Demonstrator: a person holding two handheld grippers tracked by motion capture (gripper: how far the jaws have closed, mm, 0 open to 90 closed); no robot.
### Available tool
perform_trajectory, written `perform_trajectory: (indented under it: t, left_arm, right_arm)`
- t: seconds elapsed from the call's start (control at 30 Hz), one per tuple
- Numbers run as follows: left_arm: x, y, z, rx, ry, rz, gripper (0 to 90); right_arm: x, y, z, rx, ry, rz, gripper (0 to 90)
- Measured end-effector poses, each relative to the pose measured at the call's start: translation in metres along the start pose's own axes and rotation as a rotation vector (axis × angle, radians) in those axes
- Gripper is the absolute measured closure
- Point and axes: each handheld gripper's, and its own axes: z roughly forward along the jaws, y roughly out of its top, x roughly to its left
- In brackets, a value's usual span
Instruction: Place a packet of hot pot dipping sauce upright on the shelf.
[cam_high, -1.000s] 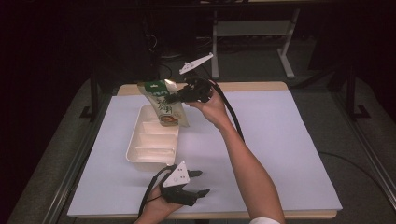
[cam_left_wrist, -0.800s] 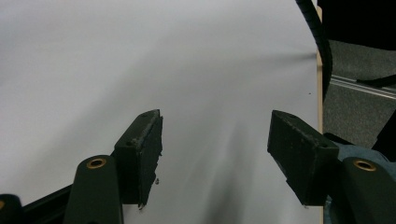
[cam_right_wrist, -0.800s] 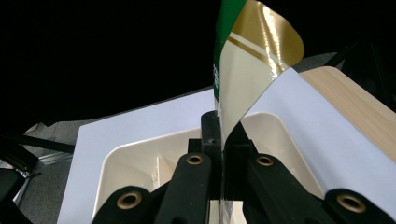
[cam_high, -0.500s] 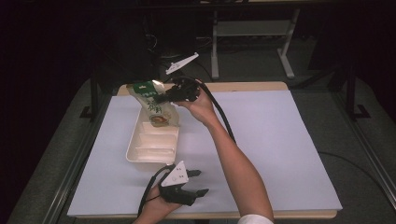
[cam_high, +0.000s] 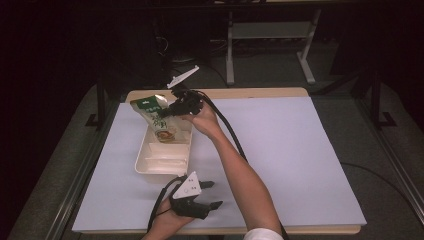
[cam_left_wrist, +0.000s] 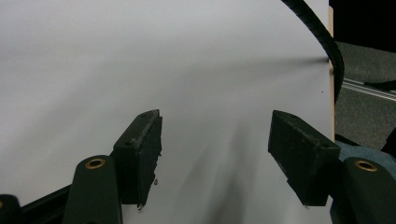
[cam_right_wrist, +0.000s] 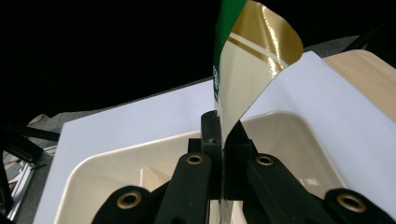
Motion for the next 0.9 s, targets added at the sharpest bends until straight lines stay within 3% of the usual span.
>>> perform_trajectory:
  t: [0.27,0.57,0.9]
  left_arm:
    - [0.001,0.000,-0.002,-0.006,0.006,-0.004,34.2]
    - [0.001,0.000,0.000,0.003,0.008,-0.004,32.7]
    - [0.001,0.000,0.000,-0.002,0.010,-0.007,32.5]
  right_arm:
    - [-0.006,-0.012,0.013,-0.005,0.010,0.031,89.5]
    - [-0.012,-0.027,0.006,0.004,0.002,0.061,88.2]
    - [-0.019,-0.039,0.000,0.038,-0.037,0.090,85.5]
